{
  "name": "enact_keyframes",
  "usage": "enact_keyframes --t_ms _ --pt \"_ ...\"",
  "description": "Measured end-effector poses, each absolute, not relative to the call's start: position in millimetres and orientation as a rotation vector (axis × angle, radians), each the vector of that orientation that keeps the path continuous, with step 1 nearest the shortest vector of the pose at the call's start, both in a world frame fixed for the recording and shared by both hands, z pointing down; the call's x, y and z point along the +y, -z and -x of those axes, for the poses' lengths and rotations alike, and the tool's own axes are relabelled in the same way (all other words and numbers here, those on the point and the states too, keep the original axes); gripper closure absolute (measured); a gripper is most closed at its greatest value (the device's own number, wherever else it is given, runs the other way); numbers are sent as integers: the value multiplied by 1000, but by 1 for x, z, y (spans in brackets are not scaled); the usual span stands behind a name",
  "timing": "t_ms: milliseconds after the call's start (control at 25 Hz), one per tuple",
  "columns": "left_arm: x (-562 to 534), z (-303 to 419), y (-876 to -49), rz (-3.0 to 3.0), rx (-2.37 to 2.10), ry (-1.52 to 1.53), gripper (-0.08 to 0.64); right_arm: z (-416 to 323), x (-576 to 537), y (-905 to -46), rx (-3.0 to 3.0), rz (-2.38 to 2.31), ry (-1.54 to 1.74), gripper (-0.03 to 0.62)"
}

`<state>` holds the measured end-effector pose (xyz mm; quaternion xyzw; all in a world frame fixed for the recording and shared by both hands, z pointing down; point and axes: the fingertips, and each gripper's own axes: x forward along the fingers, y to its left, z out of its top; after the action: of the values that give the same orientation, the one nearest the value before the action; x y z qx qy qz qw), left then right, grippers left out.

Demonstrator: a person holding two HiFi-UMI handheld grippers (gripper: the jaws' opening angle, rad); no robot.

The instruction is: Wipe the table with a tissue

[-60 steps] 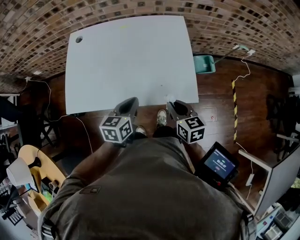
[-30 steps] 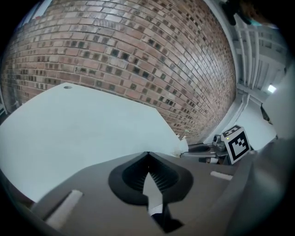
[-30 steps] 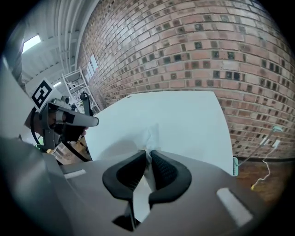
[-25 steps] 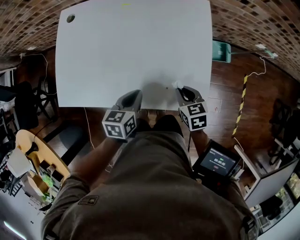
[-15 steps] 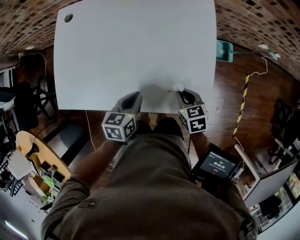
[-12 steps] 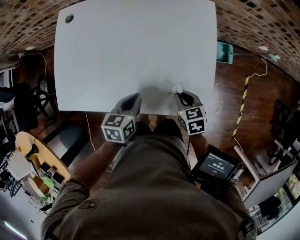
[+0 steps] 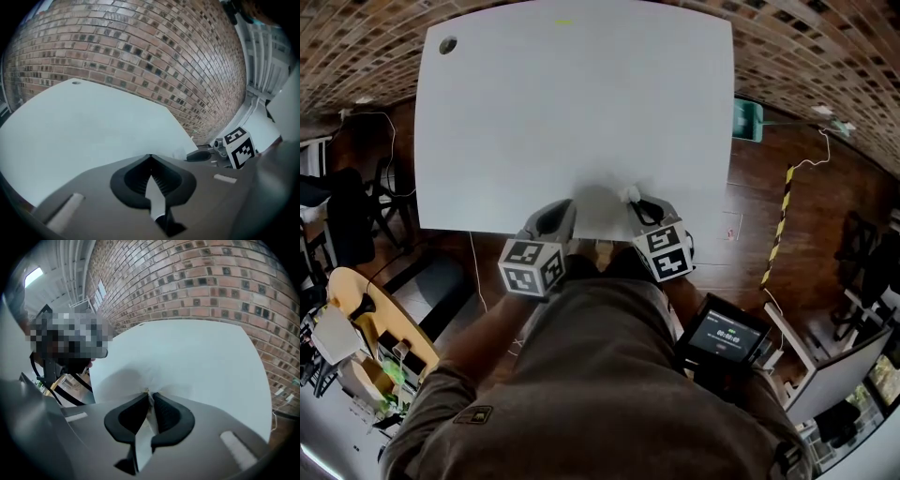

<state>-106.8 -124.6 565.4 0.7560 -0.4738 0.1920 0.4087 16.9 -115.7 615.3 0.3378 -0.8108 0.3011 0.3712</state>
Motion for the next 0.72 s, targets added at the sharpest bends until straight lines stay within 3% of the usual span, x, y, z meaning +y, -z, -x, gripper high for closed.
enact_keyframes --t_ms 360,720 --pt "-124 121 -558 -1911 -1211 -500 558 23 -98 -614 -2125 -760 -781 548" --pt "-127 101 -559 -1945 -1162 -525 558 -21 -115 -614 -2081 -890 -797 548"
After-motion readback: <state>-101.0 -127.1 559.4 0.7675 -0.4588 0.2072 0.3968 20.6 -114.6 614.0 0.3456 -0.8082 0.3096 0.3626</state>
